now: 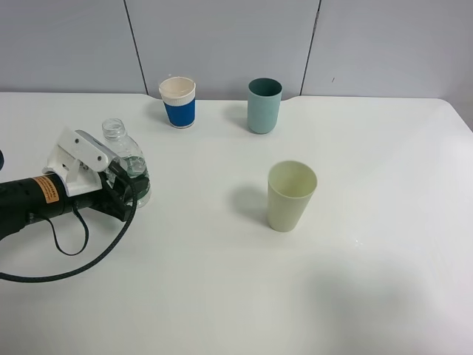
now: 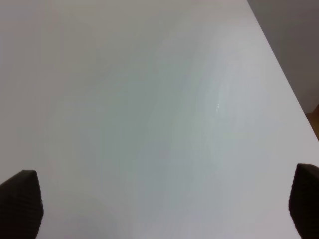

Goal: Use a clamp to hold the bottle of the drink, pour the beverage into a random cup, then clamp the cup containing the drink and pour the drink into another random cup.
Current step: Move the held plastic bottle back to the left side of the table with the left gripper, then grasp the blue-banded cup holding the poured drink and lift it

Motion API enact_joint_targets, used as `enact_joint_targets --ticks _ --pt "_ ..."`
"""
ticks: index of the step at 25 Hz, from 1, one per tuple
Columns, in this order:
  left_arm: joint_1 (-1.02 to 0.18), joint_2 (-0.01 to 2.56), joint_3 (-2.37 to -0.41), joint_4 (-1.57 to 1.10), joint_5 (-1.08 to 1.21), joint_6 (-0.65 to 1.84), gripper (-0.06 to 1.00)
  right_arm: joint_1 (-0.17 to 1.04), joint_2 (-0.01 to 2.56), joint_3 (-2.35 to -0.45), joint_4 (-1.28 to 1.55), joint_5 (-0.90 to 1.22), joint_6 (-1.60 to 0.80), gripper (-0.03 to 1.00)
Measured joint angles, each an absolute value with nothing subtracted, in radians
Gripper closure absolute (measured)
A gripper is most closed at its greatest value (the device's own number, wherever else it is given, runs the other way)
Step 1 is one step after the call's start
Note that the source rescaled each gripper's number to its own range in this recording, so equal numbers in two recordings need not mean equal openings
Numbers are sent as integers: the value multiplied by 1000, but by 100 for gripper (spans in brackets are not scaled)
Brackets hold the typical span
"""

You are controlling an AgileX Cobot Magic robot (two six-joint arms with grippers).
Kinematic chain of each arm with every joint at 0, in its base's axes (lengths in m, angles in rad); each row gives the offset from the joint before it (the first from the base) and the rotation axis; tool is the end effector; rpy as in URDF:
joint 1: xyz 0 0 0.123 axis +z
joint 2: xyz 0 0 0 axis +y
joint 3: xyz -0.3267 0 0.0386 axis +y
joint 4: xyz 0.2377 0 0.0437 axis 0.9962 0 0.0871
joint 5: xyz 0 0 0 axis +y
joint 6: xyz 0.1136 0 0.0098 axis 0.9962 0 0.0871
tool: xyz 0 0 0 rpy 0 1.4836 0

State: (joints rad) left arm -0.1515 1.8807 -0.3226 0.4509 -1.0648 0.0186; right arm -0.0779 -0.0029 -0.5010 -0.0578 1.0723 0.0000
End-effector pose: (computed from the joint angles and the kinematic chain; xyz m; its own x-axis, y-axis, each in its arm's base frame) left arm 0.2682 -0.0849 0.1391 -0.3004 0.2764 -0.9129 0.5702 0.8193 0.0605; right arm -0.0392 -0.0027 0.2609 -0.4640 0.0085 -0.8858 0.1098 0.9928 -0.0480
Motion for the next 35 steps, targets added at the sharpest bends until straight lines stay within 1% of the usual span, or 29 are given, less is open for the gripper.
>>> enact_joint_targets --ticks 2,3,7,8,10,12,18,26,29,35 --pt "-151 1881 -323 451 -1065 19 93 -78 -3 -501 -58 1072 0 -3" --pt "-151 1881 -323 451 -1065 19 86 -78 -3 -501 -58 1072 0 -3" --pt "-151 1881 -323 436 -1091 10 16 -78 -3 -501 -58 1072 0 -3" --pt "-151 1881 -323 432 -1100 0 6 -78 -3 -501 -58 1072 0 -3" --pt "-151 1881 -323 426 -1106 -22 -2 -78 -3 -501 -58 1072 0 -3" --pt "-151 1880 -323 424 -1106 -28 -4 -78 -3 -501 -58 1072 0 -3" --pt "-151 1813 -262 408 -1108 -33 -4 -78 -3 -501 -58 1072 0 -3" --pt "-151 1586 -109 322 -1090 -34 -4 -78 -3 -501 -58 1072 0 -3" --pt "-151 1475 -80 284 -1029 -41 -4 -78 -3 -501 -58 1072 0 -3" --pt "-151 1191 -75 222 -848 -142 -4 -78 -3 -501 -58 1072 0 -3"
